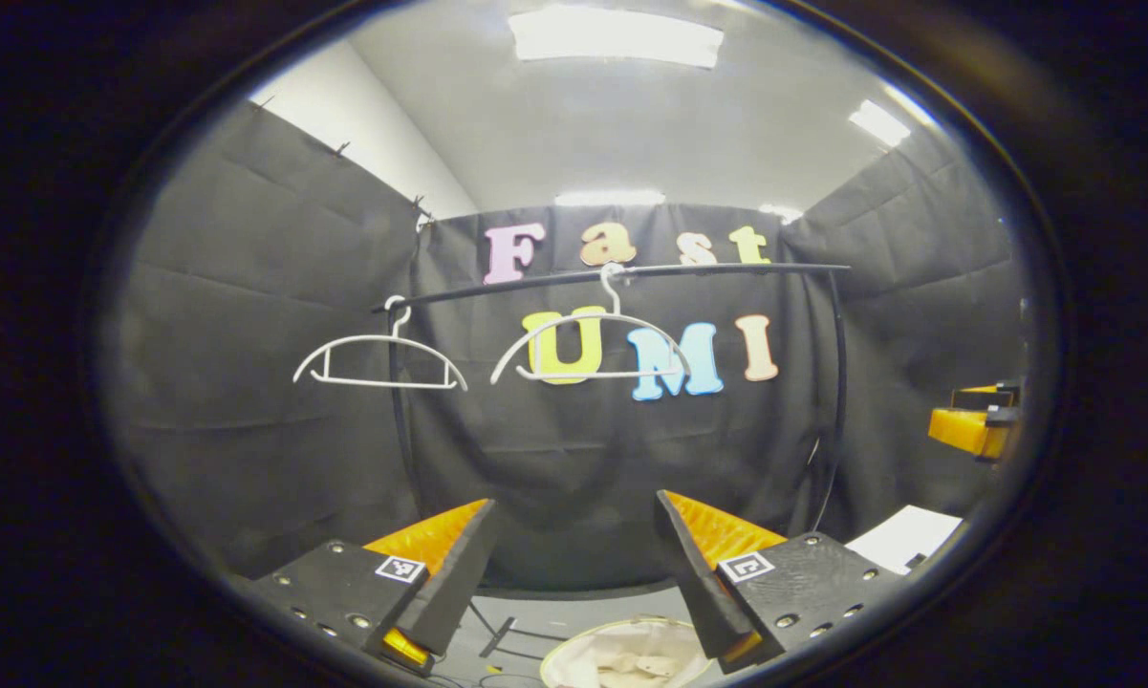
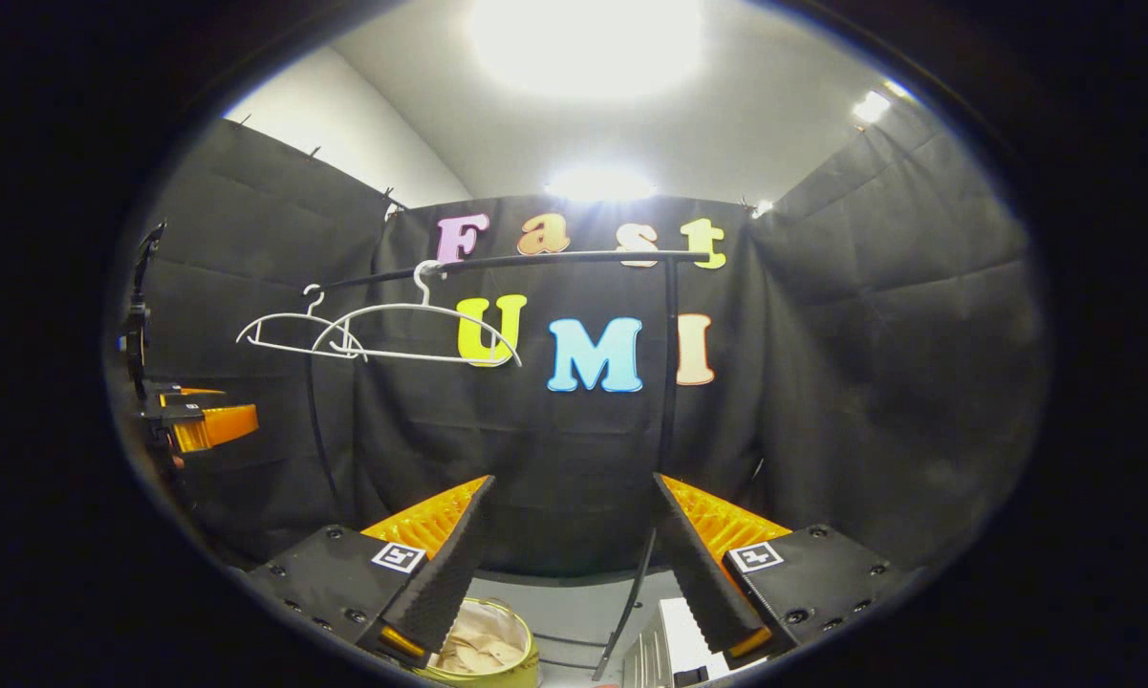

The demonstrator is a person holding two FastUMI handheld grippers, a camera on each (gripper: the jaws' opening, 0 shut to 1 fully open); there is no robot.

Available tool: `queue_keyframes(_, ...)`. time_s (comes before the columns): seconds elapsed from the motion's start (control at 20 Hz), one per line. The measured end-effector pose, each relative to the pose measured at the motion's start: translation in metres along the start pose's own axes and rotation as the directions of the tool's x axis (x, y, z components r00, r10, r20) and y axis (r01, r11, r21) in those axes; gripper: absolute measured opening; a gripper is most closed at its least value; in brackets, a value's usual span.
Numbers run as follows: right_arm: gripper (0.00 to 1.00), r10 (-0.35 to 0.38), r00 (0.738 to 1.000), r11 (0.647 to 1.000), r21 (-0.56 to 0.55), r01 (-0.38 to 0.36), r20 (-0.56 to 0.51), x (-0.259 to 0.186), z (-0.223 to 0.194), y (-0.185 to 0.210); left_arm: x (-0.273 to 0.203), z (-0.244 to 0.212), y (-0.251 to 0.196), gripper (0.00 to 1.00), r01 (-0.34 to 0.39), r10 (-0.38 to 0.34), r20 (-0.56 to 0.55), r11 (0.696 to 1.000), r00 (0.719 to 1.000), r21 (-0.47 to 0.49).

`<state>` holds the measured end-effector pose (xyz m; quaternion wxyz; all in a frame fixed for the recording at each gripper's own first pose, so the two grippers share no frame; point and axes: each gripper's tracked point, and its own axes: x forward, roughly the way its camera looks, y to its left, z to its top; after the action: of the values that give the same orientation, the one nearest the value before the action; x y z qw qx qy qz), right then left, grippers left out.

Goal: Grasp the clothes on the hanger with both hands and then place them into the laundry hamper below.

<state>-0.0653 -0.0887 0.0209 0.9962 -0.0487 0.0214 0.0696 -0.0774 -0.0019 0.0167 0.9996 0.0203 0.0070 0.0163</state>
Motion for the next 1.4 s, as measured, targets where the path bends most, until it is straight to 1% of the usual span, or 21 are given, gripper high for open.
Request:
queue_keyframes(0.15,0.99,-0.045,0.999,0.999,0.019,0.045,0.011,-0.010,0.001,-0.016,-0.012,0.012,0.013,0.94,-0.027,0.026,0.029,0.999,0.999,0.023)
queue_keyframes(0.35,0.99,-0.087,0.995,0.996,0.031,0.086,0.038,-0.018,0.010,-0.026,-0.019,0.016,0.018,0.94,-0.043,0.043,0.048,0.999,0.998,-0.001)
queue_keyframes(0.65,0.99,-0.099,0.993,0.994,0.042,0.096,0.060,-0.019,0.014,-0.022,-0.025,0.023,0.015,0.94,-0.025,0.024,0.074,1.000,0.997,0.009)
queue_keyframes(0.75,0.99,-0.103,0.992,0.994,0.037,0.101,0.068,-0.019,0.015,-0.021,-0.025,0.026,0.014,0.94,-0.029,0.028,0.086,1.000,0.996,0.006)
queue_keyframes(0.9,0.99,-0.109,0.991,0.994,0.041,0.106,0.076,-0.018,0.017,-0.020,-0.017,0.023,0.011,0.94,-0.026,0.026,0.089,1.000,0.996,0.004)
queue_keyframes(0.95,0.96,-0.110,0.991,0.993,0.044,0.107,0.080,-0.017,0.018,-0.020,-0.016,0.022,0.009,0.94,-0.023,0.023,0.088,1.000,0.996,-0.001)
queue_keyframes(1.0,0.99,-0.113,0.990,0.993,0.044,0.110,0.079,-0.016,0.017,-0.020,-0.016,0.021,0.007,0.94,-0.020,0.021,0.087,1.000,0.996,-0.007)
queue_keyframes(1.05,0.96,-0.116,0.990,0.993,0.044,0.113,0.083,-0.016,0.017,-0.021,-0.015,0.019,0.007,0.94,-0.022,0.023,0.084,1.000,0.996,-0.009)
queue_keyframes(1.1,0.99,-0.120,0.989,0.992,0.044,0.117,0.087,-0.016,0.019,-0.021,-0.013,0.018,0.008,0.94,-0.022,0.022,0.083,1.000,0.996,-0.010)
queue_keyframes(1.15,0.96,-0.122,0.989,0.992,0.044,0.119,0.088,-0.016,0.018,-0.021,-0.013,0.018,0.007,0.94,-0.021,0.021,0.083,1.000,0.996,-0.008)
queue_keyframes(1.2,0.99,-0.122,0.989,0.992,0.044,0.119,0.087,-0.014,0.017,-0.021,-0.014,0.018,0.006,0.94,-0.021,0.022,0.084,1.000,0.996,-0.005)
queue_keyframes(1.25,0.99,-0.122,0.989,0.992,0.045,0.119,0.084,-0.014,0.016,-0.020,-0.014,0.018,0.007,0.94,-0.022,0.022,0.087,1.000,0.996,-0.005)
queue_keyframes(1.3,0.96,-0.124,0.989,0.992,0.046,0.120,0.083,-0.013,0.016,-0.020,-0.013,0.019,0.007,0.94,-0.022,0.023,0.090,1.000,0.996,-0.007)
queue_keyframes(1.35,0.99,-0.124,0.989,0.992,0.048,0.120,0.083,-0.014,0.016,-0.021,-0.013,0.019,0.007,0.94,-0.022,0.023,0.092,1.000,0.996,-0.012)
queue_keyframes(1.4,0.99,-0.125,0.989,0.991,0.050,0.121,0.084,-0.014,0.016,-0.021,-0.013,0.018,0.007,0.94,-0.022,0.024,0.093,1.000,0.995,-0.017)
